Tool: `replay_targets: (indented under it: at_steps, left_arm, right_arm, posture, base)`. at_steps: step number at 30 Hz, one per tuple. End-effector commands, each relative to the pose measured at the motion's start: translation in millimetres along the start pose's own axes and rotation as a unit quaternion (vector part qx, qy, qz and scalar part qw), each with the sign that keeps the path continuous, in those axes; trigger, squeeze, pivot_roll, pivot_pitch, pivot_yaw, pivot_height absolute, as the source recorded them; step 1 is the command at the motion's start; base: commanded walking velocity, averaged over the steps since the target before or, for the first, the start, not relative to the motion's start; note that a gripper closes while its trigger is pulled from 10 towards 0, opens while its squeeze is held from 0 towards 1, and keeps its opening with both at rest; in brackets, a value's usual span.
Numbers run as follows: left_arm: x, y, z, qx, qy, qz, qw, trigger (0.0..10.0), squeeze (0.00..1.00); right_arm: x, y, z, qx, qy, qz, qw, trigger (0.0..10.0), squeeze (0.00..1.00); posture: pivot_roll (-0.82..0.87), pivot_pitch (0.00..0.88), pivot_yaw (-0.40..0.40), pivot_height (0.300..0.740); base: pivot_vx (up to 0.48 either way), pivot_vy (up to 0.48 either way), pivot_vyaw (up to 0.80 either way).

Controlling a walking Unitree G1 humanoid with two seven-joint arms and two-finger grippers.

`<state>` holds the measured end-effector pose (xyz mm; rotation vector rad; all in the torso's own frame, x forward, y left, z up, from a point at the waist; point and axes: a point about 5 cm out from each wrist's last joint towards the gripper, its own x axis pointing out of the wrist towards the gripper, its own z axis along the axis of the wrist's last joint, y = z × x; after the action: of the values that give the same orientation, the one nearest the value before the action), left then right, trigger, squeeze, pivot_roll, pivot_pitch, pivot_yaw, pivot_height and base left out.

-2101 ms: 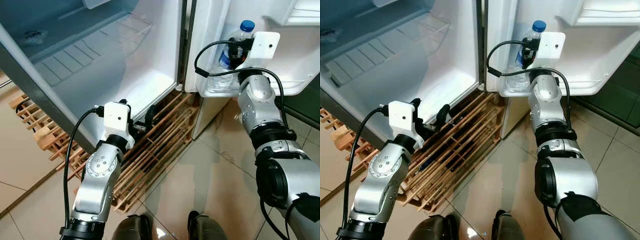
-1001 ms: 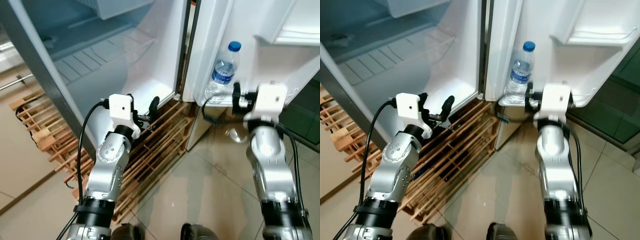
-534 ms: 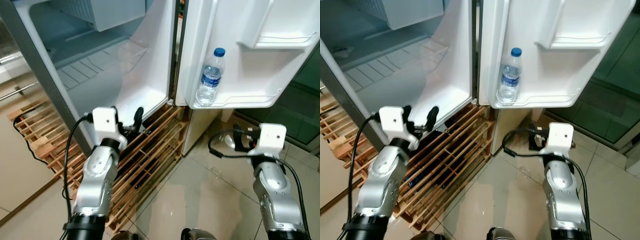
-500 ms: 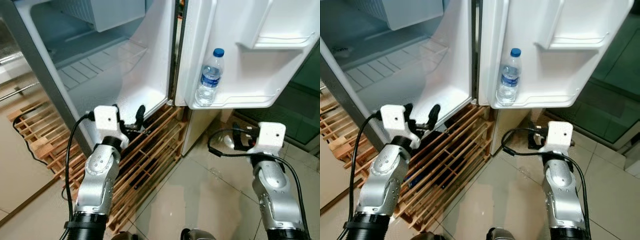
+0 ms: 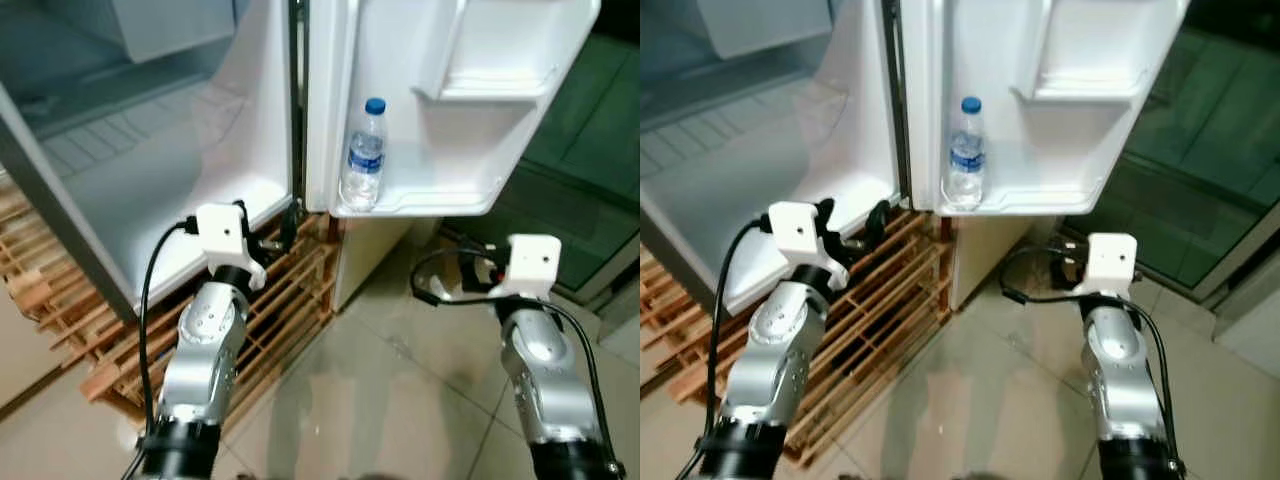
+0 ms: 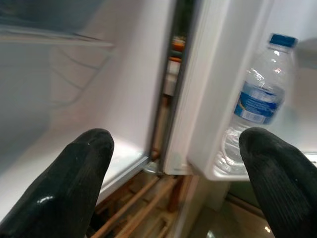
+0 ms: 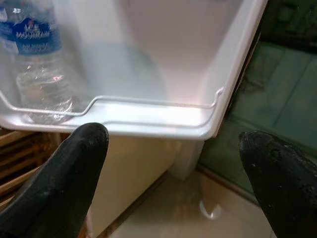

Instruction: Restocking fridge

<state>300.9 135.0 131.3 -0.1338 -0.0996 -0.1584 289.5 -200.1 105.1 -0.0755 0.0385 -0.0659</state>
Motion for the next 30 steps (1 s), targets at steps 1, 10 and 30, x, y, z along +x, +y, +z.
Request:
replay_targets:
  at_steps: [1,10,30]
  left_arm:
    - [6.0,-10.9,-0.2,0.001,-0.001,-0.015,1.000,10.0,0.00]
    - [23.3,-22.1,-5.8,0.022,0.020,-0.027,0.999,10.0,0.00]
    - [12.8,13.7,-29.9,0.072,0.083,0.091,0.990,10.0,0.00]
  right_arm:
    - [0.4,-8.2,1.3,-0.007,-0.003,-0.011,1.000,10.0,0.00]
    - [-2.4,2.0,-4.6,-0.019,0.009,0.013,1.000,10.0,0.00]
    - [-3.1,14.8,-16.8,-0.031,0.023,0.054,0.998,10.0,0.00]
  posture:
    - [-0.13,0.000,-0.009,0.740]
    - [-0.14,0.000,0.003,0.740]
    - [-0.09,0.000,0.000,0.740]
  base:
    - [0.000,-0.480,0.00]
    - [0.000,-0.427,0.16]
    - [0.000,-0.096,0.70]
